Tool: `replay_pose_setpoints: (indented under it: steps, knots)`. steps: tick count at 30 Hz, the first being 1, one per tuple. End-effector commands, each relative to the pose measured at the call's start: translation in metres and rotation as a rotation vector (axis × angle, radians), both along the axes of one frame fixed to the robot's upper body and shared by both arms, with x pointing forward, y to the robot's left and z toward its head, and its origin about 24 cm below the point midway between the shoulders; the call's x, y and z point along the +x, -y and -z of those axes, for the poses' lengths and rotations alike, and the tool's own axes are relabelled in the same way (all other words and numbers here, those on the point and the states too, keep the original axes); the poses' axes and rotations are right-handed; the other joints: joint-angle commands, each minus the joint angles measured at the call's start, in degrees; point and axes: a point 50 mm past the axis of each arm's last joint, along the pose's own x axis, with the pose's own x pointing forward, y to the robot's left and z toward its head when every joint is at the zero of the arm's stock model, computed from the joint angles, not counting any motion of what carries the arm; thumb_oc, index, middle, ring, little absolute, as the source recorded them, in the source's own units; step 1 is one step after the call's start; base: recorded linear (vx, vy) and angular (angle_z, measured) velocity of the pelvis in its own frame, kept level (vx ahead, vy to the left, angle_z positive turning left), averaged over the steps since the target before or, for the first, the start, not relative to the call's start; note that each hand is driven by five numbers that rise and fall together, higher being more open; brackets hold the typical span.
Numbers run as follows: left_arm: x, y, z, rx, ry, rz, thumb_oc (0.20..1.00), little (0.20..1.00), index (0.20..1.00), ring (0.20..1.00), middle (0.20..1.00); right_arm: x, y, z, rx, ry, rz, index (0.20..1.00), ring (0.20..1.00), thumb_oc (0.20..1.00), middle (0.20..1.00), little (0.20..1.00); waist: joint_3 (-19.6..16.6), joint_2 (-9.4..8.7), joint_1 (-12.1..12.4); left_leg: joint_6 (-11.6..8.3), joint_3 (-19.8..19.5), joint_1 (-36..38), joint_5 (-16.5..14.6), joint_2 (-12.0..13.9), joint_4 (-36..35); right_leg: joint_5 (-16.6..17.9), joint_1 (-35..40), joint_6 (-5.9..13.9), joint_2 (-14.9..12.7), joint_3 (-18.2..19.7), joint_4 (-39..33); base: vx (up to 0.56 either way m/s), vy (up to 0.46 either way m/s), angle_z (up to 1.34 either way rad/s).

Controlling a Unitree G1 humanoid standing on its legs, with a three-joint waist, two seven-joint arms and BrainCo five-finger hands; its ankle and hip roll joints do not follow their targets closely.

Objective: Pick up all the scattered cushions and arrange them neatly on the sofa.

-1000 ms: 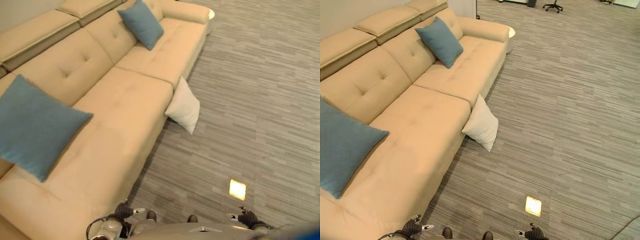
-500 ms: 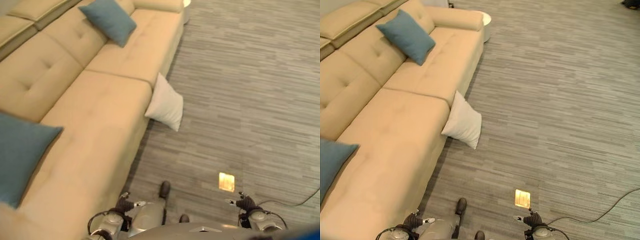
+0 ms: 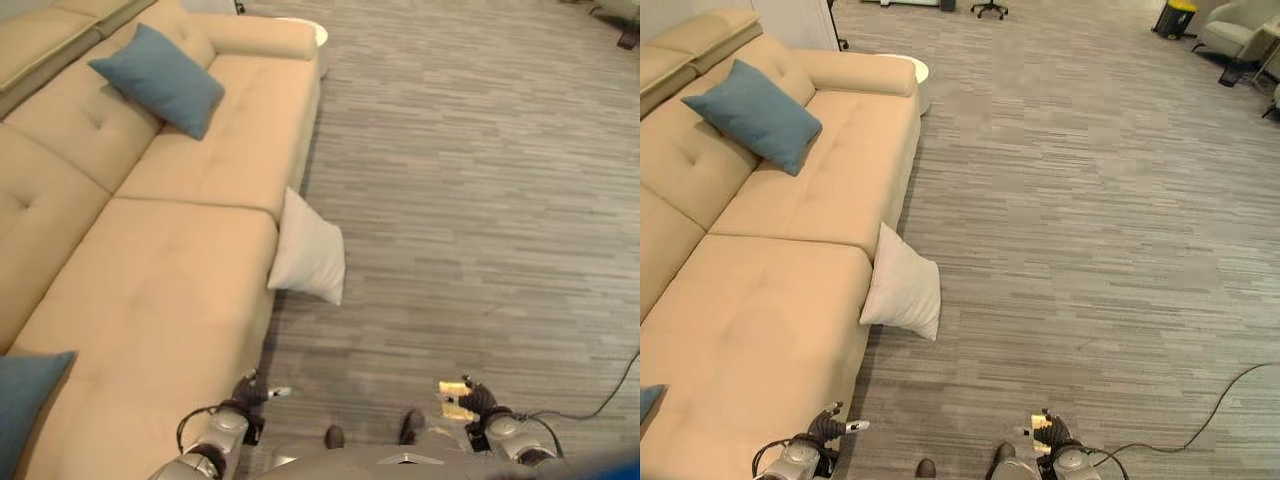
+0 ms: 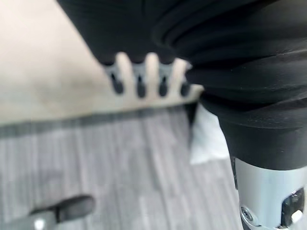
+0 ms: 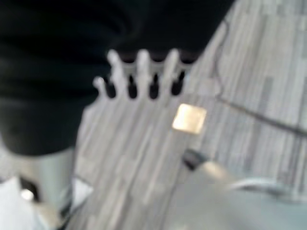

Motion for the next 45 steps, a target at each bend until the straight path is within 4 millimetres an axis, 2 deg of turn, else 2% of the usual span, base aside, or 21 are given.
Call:
replay_pose_setpoints:
  steps: [1, 5, 6, 7, 8, 10, 11, 12, 15, 19, 23, 26, 28, 29, 31, 33, 34, 38, 40, 41, 45]
  knots:
    - [0.010, 0.007, -0.002, -0.025, 0.052, -0.030, 1.000, 1.000, 1.000, 1.000, 1.000, 0.017, 0.012, -0.008, -0.049, 0.047, -0.025, 1.000, 1.000, 1.000, 1.000, 1.000, 0.65, 0.48, 0.57, -2.71, -5.30, -0.59, -2.70, 3.48, 4.01, 6.32, 6.02, -0.41, 4.82, 2.62, -7.42, 0.23, -0.211, 0.11]
    - [0.006, 0.012, 0.000, -0.042, 0.042, -0.040, 1.000, 1.000, 1.000, 1.000, 1.000, 0.008, 0.012, -0.005, -0.049, 0.024, -0.032, 1.000, 1.000, 1.000, 1.000, 1.000, -0.37, -0.45, 0.80, -5.04, -6.47, -2.17, -1.52, 5.29, 8.23, 5.40, 9.37, -2.30, 6.60, 2.73, -9.83, 0.17, -0.288, 0.26]
    - [0.009, 0.013, 0.000, -0.046, 0.048, -0.042, 1.000, 1.000, 1.000, 1.000, 1.000, 0.007, 0.013, -0.006, -0.045, 0.028, -0.018, 1.000, 1.000, 1.000, 1.000, 1.000, 0.37, -1.15, 1.16, -6.57, -6.61, -5.18, 0.90, 5.56, 15.27, 4.44, 11.38, -3.43, 7.26, 2.06, -10.57, 0.09, -0.301, 0.29]
    - [0.009, 0.013, 0.000, -0.046, 0.048, -0.042, 1.000, 1.000, 1.000, 1.000, 1.000, 0.008, 0.013, -0.006, -0.045, 0.028, -0.018, 1.000, 1.000, 1.000, 1.000, 1.000, 0.36, -1.13, 1.05, -6.59, -6.72, -5.38, 0.76, 5.56, 15.58, 4.44, 11.38, -3.44, 7.27, 1.95, -10.60, 0.06, -0.450, 0.62]
    - [0.018, 0.016, -0.003, -0.054, 0.074, -0.034, 1.000, 1.000, 1.000, 1.000, 1.000, 0.010, 0.016, -0.007, -0.050, 0.046, -0.005, 1.000, 1.000, 1.000, 1.000, 1.000, 2.76, -2.42, 1.72, -6.95, -4.33, -11.48, 3.32, 5.67, 25.80, 3.71, 13.45, -4.74, 7.20, 1.01, -11.22, 0.01, -0.249, 0.61]
    - [0.019, 0.016, -0.004, -0.056, 0.075, -0.028, 1.000, 1.000, 1.000, 1.000, 1.000, 0.010, 0.017, -0.007, -0.048, 0.043, 0.003, 1.000, 1.000, 1.000, 1.000, 1.000, 2.97, -2.67, 1.82, -6.66, -3.26, -12.59, 3.21, 5.63, 25.72, 3.35, 14.21, -4.92, 7.31, 0.78, -11.76, 0.13, -0.243, 0.32]
    - [0.016, 0.017, -0.002, -0.055, 0.066, -0.023, 1.000, 1.000, 1.000, 1.000, 1.000, 0.009, 0.021, -0.008, -0.048, 0.042, 0.018, 1.000, 1.000, 1.000, 1.000, 1.000, 2.37, -2.75, 2.21, -5.40, -3.34, -14.42, 0.33, 2.53, 19.91, 2.49, 15.57, -4.50, 7.92, 1.17, -12.75, 0.22, -0.177, 0.19]
    - [0.016, 0.017, -0.002, -0.055, 0.066, -0.023, 1.000, 1.000, 1.000, 1.000, 1.000, 0.009, 0.021, -0.008, -0.048, 0.041, 0.018, 1.000, 1.000, 1.000, 1.000, 1.000, 2.47, -2.75, 2.26, -5.37, -3.29, -14.22, 0.27, 2.52, 19.85, 2.46, 15.74, -4.47, 7.91, 1.21, -12.78, 0.27, -0.138, 0.09]
    - [0.014, 0.018, -0.001, -0.054, 0.058, -0.016, 1.000, 1.000, 1.000, 1.000, 1.000, 0.008, 0.022, -0.008, -0.055, 0.043, 0.016, 1.000, 1.000, 1.000, 1.000, 1.000, 1.99, -1.69, 2.54, -5.03, -2.30, -15.08, 4.09, 1.50, 10.78, 1.20, 17.18, -4.34, 9.74, 1.36, -12.89, 0.18, -0.038, -0.08]
    - [0.012, 0.018, -0.001, -0.056, 0.052, -0.013, 1.000, 1.000, 1.000, 1.000, 1.000, 0.006, 0.022, -0.008, -0.056, 0.038, 0.010, 1.000, 1.000, 1.000, 1.000, 1.000, 1.71, -0.92, 3.18, -5.33, -1.21, -16.78, 7.84, 1.13, 7.92, -0.69, 18.60, -4.54, 10.97, 2.08, -12.08, 0.23, -0.003, -0.06]
    - [0.003, 0.012, 0.001, -0.048, 0.033, -0.059, 1.000, 1.000, 1.000, 1.000, 1.000, 0.010, 0.013, -0.007, -0.027, 0.051, -0.011, 1.000, 1.000, 1.000, 1.000, 1.000, 0.43, -1.00, 4.36, -2.31, -2.38, -12.50, 3.84, 0.48, 8.33, -3.54, 17.61, -2.66, 8.08, 1.34, 0.80, 0.32, 0.097, -0.15]
    - [0.010, 0.008, -0.002, -0.047, 0.061, -0.075, 1.000, 1.000, 1.000, 1.000, 1.000, 0.022, 0.010, -0.011, -0.027, 0.090, -0.027, 1.000, 1.000, 1.000, 1.000, 1.000, 1.61, -0.60, 4.55, -0.06, -2.35, -9.45, 2.10, 0.01, 8.35, 3.39, 12.12, 0.50, 4.60, 0.63, 12.92, 0.18, 0.125, -0.33]
    - [0.013, 0.008, -0.003, -0.042, 0.068, -0.060, 1.000, 1.000, 1.000, 1.000, 1.000, 0.024, 0.008, -0.012, -0.022, 0.098, -0.030, 1.000, 1.000, 1.000, 1.000, 1.000, 1.97, -0.28, 4.10, 0.32, -3.06, -8.63, 1.59, 0.14, 8.42, 3.34, 10.69, 0.24, 4.54, 0.96, 15.79, 0.09, 0.040, -0.05]
    - [0.013, 0.008, -0.003, -0.042, 0.068, -0.060, 1.000, 1.000, 1.000, 1.000, 1.000, 0.024, 0.008, -0.012, -0.022, 0.098, -0.030, 1.000, 1.000, 1.000, 1.000, 1.000, 1.97, -0.28, 4.10, 0.32, -3.06, -8.63, 1.59, 0.14, 8.42, 3.34, 10.69, 0.24, 4.54, 0.96, 15.79, 0.21, 0.042, 0.28]
    - [0.016, 0.005, -0.005, -0.032, 0.078, -0.049, 1.000, 1.000, 1.000, 1.000, 1.000, 0.024, 0.007, -0.012, -0.019, 0.100, -0.032, 1.000, 1.000, 1.000, 1.000, 1.000, 1.77, 0.06, 4.31, 0.30, -3.41, -6.37, 0.01, 0.95, 7.37, 3.17, 8.82, -0.96, 1.09, -2.80, 12.59, 0.25, -0.014, 0.37]
    - [0.017, 0.003, -0.006, -0.028, 0.083, -0.053, 1.000, 1.000, 1.000, 1.000, 1.000, 0.025, 0.006, -0.012, -0.018, 0.103, -0.038, 1.000, 1.000, 1.000, 1.000, 1.000, 1.64, 0.02, 4.34, 0.06, -3.68, -5.60, -0.33, 1.23, 6.72, 3.23, 8.67, -1.20, 0.74, -3.37, 9.51, 0.19, -0.080, 0.01]
    - [0.018, 0.001, -0.006, -0.022, 0.084, -0.052, 1.000, 1.000, 1.000, 1.000, 1.000, 0.028, 0.004, -0.013, -0.011, 0.112, -0.040, 1.000, 1.000, 1.000, 1.000, 1.000, 1.57, -0.49, 3.98, -0.50, -4.31, -4.36, -1.04, 1.17, 6.03, 4.55, 7.68, -0.87, 1.16, -2.45, 2.35, 0.23, -0.110, -0.04]
    - [0.013, 0.000, -0.005, -0.016, 0.072, -0.059, 1.000, 1.000, 1.000, 1.000, 1.000, 0.030, 0.001, -0.013, -0.005, 0.114, -0.053, 1.000, 1.000, 1.000, 1.000, 1.000, 1.45, -1.12, 3.14, -1.26, -5.50, -1.54, -2.38, 1.36, 4.99, 8.12, 6.23, 0.30, 3.19, 0.49, -7.10, 0.26, -0.110, 0.05]
    - [0.011, -0.001, -0.004, -0.015, 0.070, -0.070, 1.000, 1.000, 1.000, 1.000, 1.000, 0.030, 0.000, -0.013, -0.005, 0.113, -0.056, 1.000, 1.000, 1.000, 1.000, 1.000, 1.43, -1.22, 2.66, -1.42, -6.11, -1.09, -2.65, 1.39, 4.92, 8.77, 5.34, 0.49, 3.58, 2.01, -8.09, 0.24, -0.112, 0.32]
    - [0.006, -0.001, -0.003, -0.027, 0.065, -0.094, 1.000, 1.000, 1.000, 1.000, 1.000, 0.028, -0.001, -0.012, 0.003, 0.109, -0.059, 1.000, 1.000, 1.000, 1.000, 1.000, 1.17, -1.28, 1.45, -1.89, -8.49, 0.07, -3.25, 1.60, 4.92, 8.93, 4.05, 0.25, 5.50, 7.43, -7.23, 0.24, -0.118, 0.32]
    - [0.002, 0.002, 0.000, -0.038, 0.051, -0.098, 1.000, 1.000, 1.000, 1.000, 1.000, 0.021, 0.001, -0.010, 0.010, 0.090, -0.047, 1.000, 1.000, 1.000, 1.000, 1.000, 0.08, -1.60, 0.71, -2.94, -10.66, 0.87, -4.46, 2.59, 6.10, 7.48, 5.35, -0.85, 6.78, 10.28, -7.35, 0.23, -0.184, 0.65]
